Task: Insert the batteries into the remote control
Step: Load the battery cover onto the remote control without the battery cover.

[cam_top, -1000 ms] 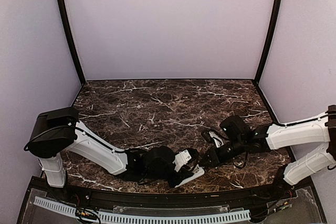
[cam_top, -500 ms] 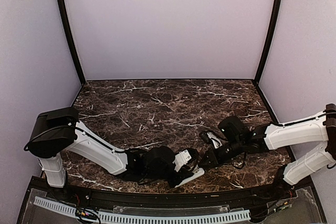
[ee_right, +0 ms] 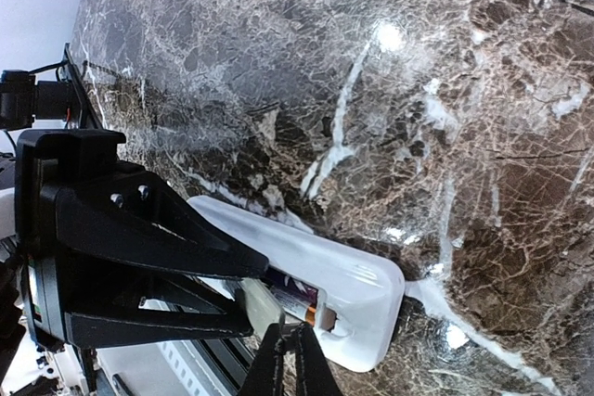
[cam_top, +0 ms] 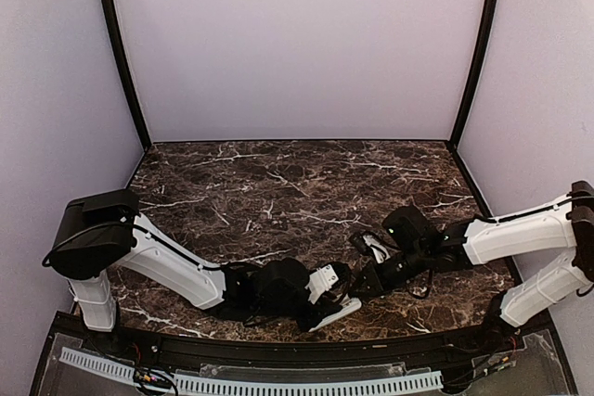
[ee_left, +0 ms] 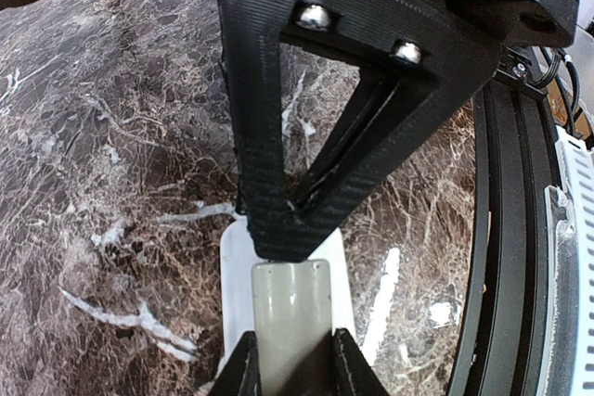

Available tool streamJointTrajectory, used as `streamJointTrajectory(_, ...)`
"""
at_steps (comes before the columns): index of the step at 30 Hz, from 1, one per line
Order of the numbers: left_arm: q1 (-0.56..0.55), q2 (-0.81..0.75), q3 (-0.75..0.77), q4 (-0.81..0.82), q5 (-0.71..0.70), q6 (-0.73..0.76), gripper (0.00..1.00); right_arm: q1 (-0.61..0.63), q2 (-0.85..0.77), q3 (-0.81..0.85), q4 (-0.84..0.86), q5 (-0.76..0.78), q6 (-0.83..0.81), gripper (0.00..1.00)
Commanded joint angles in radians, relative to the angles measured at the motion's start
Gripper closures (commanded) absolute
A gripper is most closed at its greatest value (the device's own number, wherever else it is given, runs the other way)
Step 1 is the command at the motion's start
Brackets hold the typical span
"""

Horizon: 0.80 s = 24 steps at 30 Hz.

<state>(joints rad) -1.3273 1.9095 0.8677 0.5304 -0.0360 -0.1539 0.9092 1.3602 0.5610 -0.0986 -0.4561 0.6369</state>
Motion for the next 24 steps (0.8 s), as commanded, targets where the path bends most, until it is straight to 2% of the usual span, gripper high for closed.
streamJointTrajectory(1, -0.007, 0.012, -0.048, -0.165, 0.024, -0.005, 0.96, 0.013, 0.017, 0.013, 0.031, -0.007, 0.003, 0.96)
streamJointTrajectory(7, -0.007, 0.018, -0.045, -0.175, 0.016, -0.005, 0.96, 0.017, 0.03, 0.001, 0.055, -0.018, 0.014, 1.0)
streamJointTrajectory(24, -0.013, 0.032, -0.018, -0.237, 0.002, 0.01, 0.9, 0.034, 0.07, -0.048, 0.126, -0.032, 0.055, 1.0)
